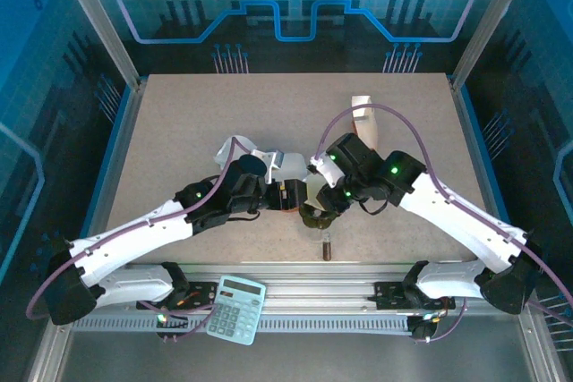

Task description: Place the coffee filter in the dripper

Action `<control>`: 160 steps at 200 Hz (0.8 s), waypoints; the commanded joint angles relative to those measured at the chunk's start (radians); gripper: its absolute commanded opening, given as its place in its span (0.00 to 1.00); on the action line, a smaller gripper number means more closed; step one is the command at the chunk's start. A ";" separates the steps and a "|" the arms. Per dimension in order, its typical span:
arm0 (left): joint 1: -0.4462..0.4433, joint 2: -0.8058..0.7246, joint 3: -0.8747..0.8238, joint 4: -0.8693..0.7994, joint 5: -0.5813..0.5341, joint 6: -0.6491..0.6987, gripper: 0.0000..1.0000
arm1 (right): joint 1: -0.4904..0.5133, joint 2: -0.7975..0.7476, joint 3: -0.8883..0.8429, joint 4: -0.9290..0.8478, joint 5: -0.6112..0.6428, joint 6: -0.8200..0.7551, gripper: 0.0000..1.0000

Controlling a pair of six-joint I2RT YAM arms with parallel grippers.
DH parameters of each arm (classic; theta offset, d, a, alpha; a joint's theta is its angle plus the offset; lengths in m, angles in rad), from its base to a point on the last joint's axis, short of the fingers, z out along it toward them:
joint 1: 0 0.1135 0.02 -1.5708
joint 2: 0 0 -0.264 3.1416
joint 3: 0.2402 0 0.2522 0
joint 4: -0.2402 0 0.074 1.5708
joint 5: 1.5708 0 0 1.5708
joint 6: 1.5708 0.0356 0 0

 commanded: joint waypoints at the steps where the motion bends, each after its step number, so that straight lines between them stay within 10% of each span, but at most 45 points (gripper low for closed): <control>1: 0.002 -0.020 -0.002 0.011 0.021 -0.010 0.74 | 0.011 -0.012 -0.022 0.039 -0.016 0.026 0.14; 160: 0.004 -0.040 0.011 -0.026 -0.020 0.007 0.75 | 0.010 -0.040 -0.027 0.058 0.003 0.043 0.14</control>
